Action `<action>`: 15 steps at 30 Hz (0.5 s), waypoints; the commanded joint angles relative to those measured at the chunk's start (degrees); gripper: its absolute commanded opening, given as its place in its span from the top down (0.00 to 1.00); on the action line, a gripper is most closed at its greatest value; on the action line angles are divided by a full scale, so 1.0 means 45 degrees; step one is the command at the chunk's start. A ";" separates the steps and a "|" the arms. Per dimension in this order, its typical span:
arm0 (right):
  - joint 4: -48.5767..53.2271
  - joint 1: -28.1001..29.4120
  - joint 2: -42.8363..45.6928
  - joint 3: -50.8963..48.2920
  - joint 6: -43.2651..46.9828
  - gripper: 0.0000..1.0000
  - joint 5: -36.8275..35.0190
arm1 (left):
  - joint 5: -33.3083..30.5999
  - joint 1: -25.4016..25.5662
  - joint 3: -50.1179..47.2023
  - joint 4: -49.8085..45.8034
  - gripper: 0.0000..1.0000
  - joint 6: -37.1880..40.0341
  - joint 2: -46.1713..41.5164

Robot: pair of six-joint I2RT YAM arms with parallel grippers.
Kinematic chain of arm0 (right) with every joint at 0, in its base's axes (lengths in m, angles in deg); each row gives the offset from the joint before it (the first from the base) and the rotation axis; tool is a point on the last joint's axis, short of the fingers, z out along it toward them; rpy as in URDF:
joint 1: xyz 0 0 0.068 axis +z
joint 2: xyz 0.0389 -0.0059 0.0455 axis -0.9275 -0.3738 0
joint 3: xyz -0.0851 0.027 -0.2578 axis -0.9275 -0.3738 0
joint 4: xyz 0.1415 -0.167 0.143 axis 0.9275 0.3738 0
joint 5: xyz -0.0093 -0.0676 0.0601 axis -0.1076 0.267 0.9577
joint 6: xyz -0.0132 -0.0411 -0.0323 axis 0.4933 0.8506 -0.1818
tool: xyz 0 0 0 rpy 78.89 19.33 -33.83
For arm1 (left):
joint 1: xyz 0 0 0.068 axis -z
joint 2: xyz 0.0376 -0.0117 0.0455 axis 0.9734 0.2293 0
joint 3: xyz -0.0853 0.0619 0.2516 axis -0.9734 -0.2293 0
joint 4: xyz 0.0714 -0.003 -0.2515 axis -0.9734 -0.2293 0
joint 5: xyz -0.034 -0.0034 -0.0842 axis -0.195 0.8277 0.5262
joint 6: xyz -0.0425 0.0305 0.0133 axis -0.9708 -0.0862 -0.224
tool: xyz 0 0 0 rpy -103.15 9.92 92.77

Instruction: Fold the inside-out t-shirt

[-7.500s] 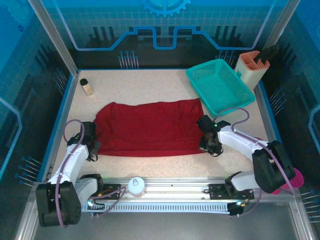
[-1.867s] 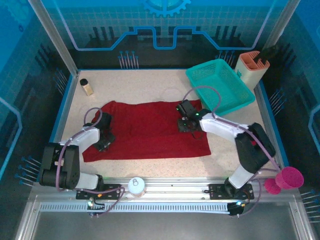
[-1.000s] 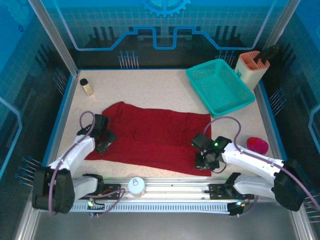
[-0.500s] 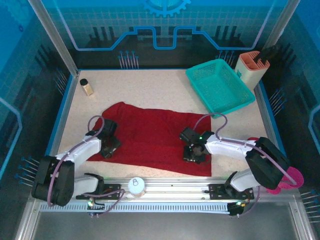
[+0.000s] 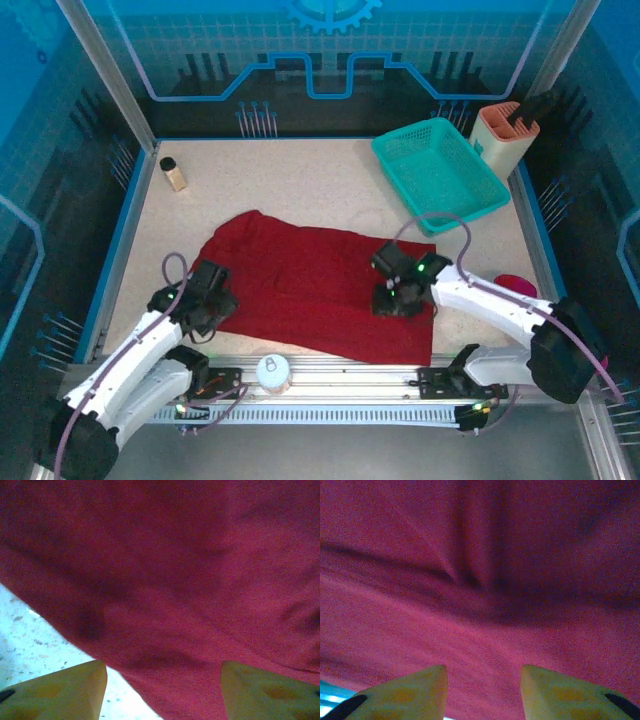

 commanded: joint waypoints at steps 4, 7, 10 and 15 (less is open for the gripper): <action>-0.3057 -0.3331 -0.1260 0.2199 0.5629 0.57 0.1288 | -0.1275 -0.1127 0.4984 0.1890 0.10 0.5086 0.4027; -0.4024 -0.3910 -0.2529 0.3403 0.6689 0.57 0.3266 | 0.2121 -0.3200 0.6534 0.3315 0.09 0.6177 0.6559; -0.4005 -0.3911 -0.4286 0.5038 0.6435 0.61 0.3320 | 0.4715 -0.4264 0.7870 0.4727 0.10 0.7161 0.9047; -0.5283 -0.3856 -0.7152 0.7329 0.5259 0.57 0.4884 | 0.5920 -0.4579 1.1071 0.3772 0.20 0.9210 1.2748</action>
